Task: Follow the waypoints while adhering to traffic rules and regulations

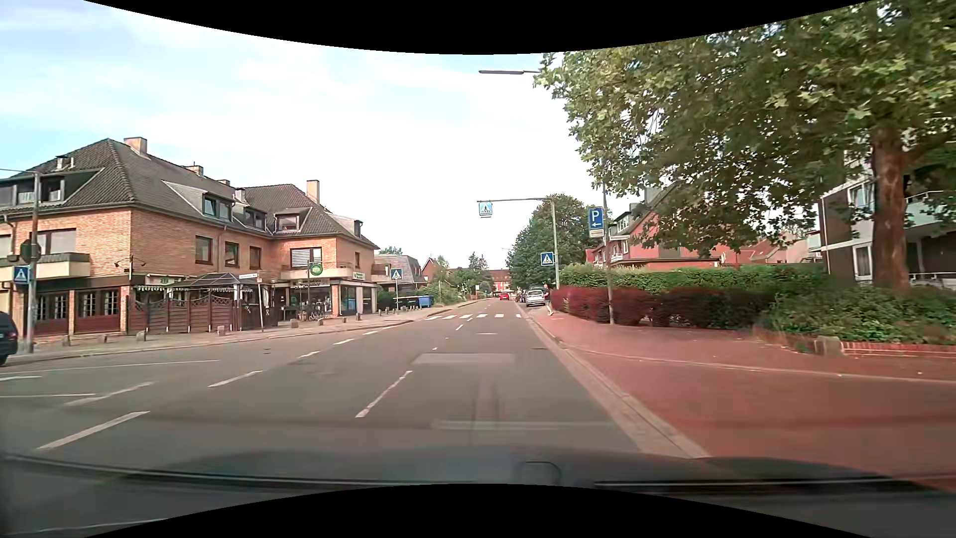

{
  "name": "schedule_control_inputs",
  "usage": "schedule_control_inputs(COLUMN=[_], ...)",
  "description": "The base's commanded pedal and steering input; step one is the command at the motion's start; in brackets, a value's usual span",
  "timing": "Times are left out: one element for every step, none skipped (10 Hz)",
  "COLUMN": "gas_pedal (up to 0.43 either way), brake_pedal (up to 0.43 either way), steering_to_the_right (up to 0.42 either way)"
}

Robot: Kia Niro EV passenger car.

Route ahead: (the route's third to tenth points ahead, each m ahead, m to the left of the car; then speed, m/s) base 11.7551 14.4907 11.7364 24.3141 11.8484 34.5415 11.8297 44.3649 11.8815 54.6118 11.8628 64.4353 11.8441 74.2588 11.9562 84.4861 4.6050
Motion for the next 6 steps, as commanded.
schedule_control_inputs(gas_pedal=[0.079,0.079,0.079,0.079,0.079,0.079], brake_pedal=[0.0,0.0,0.0,0.0,0.0,0.0], steering_to_the_right=[-0.124,-0.131,-0.142,-0.166,-0.204,-0.232])
